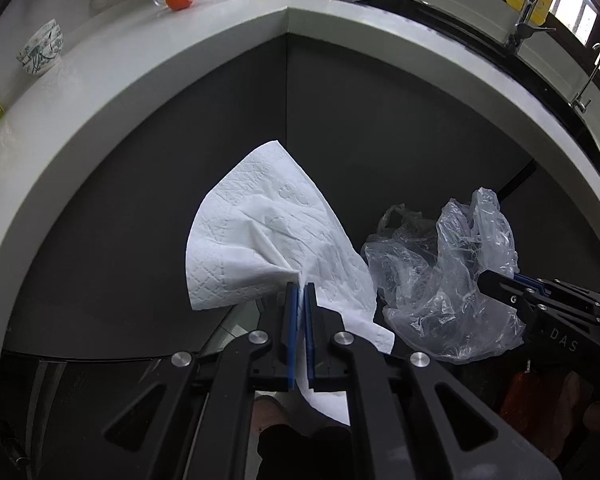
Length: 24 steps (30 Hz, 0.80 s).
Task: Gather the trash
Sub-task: 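Carry the paper towel and plastic bag down over the wastebasket with both tools, then open both tools to drop the towel and bag into the wastebasket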
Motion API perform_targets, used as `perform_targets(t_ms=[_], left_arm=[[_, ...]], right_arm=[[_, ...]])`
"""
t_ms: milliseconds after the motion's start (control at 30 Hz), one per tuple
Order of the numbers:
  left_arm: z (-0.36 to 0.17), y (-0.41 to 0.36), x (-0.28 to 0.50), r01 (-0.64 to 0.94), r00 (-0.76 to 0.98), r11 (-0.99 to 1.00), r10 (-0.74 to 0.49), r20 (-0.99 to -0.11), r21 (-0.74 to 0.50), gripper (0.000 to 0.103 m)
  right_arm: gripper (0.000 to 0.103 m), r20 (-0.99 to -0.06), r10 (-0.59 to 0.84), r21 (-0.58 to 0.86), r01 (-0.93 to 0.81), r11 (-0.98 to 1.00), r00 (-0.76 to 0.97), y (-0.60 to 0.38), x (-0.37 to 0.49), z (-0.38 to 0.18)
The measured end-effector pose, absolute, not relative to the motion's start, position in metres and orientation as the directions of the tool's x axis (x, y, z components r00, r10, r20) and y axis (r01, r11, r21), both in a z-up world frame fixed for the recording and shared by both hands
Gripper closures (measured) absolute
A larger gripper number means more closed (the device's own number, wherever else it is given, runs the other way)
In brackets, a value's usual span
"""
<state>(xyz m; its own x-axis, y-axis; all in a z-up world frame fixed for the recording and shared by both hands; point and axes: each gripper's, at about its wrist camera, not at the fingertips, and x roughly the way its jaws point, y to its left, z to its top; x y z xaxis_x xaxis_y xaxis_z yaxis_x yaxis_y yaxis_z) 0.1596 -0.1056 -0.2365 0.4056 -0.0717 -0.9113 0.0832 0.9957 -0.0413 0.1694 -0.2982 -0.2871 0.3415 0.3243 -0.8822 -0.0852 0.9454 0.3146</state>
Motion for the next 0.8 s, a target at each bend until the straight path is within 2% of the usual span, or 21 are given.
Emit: perform_targets(t_ms=[500,667,800], left_arm=[[-0.500,-0.087,0.206,0.208,0.292,0.977,-0.097,-0.951,-0.035,0.098],[-0.568,-0.087,0.222,0.240,0.264,0.970,-0.102,-0.959,-0.037,0.098],[-0.599,-0.092,0.229,0.251,0.245,0.968,-0.090,-0.965,-0.026,0.094]], right_arm=[[0.085,-0.926,0.302,0.316,0.030,0.948,0.225,-0.260,0.234,-0.571],[0.085,-0.934,0.297,0.317,0.077,0.945,0.199,-0.255,0.249,-0.641],[0.084,-0.936,0.302,0.325,0.114,0.939,0.181,-0.254,0.266,-0.671]])
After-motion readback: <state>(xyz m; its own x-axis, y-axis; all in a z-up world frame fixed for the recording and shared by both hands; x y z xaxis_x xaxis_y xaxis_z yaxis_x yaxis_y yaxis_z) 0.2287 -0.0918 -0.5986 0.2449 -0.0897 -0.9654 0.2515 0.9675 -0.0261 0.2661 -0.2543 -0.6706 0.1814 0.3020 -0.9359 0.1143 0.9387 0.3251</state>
